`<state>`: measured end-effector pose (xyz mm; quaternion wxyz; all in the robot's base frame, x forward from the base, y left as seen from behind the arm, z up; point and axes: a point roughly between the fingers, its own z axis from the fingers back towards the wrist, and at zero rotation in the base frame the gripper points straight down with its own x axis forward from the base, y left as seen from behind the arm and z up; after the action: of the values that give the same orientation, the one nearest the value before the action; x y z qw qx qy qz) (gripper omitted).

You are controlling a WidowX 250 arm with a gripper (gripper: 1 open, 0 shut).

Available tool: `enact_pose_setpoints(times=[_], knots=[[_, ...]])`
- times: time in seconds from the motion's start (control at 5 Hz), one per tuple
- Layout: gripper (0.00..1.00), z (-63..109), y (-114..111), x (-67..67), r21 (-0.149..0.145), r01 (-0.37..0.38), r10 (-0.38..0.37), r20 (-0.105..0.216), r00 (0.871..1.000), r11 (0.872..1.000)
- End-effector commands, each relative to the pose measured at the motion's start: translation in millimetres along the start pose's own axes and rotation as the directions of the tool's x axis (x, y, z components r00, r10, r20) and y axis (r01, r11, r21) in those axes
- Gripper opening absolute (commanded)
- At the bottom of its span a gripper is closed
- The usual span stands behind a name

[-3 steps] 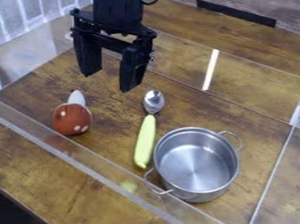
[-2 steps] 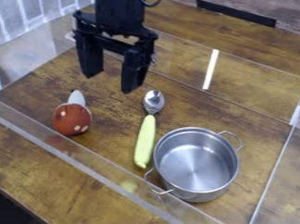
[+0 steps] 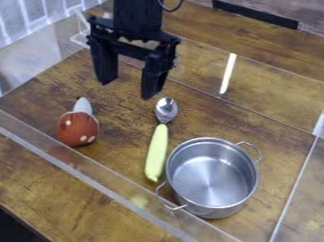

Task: Move the green spoon to the left

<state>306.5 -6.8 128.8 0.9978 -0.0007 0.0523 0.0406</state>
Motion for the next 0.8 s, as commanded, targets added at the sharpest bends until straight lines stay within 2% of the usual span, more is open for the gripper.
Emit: enact_pose_setpoints(times=[0.0, 0.2, 0.6], knots=[[1.00, 20.5, -9.3, 5.3, -0.012, -0.049, 0.049, 0.045, 0.998, 0.999], [1.00, 20.0, -12.1, 6.4, -0.015, -0.093, 0.093, 0.038, 0.995, 0.996], [1.00, 18.6, 5.8, 8.8, 0.005, 0.028, -0.028, 0.023, 0.999, 1.000]])
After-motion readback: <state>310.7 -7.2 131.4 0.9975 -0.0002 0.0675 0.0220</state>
